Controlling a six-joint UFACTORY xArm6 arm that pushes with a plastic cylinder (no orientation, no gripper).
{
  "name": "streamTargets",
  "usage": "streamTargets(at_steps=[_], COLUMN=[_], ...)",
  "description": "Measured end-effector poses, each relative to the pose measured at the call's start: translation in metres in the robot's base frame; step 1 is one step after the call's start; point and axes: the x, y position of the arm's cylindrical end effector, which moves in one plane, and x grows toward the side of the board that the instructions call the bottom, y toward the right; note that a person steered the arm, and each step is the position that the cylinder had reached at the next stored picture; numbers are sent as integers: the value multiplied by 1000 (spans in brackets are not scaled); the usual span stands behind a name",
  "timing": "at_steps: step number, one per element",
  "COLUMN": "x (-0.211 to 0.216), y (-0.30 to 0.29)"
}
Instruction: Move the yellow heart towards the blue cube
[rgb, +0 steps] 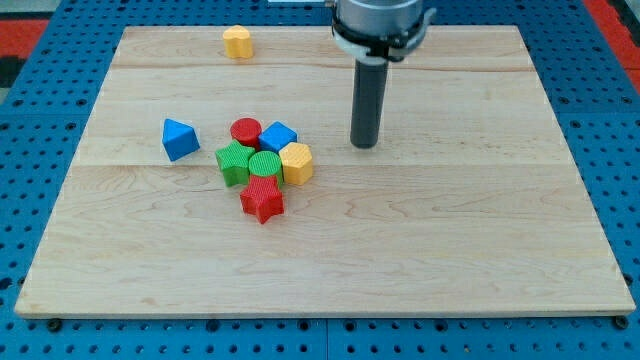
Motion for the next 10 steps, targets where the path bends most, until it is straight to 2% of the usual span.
streamTargets(at_steps=[1, 2, 3, 4, 5, 6, 7, 8, 9, 10], x=[-56, -129, -192, -198, -166, -164, -155, -143, -128, -118], y=[-13, -45, -106, -143, -173, -203, -195, -151, -150, -123])
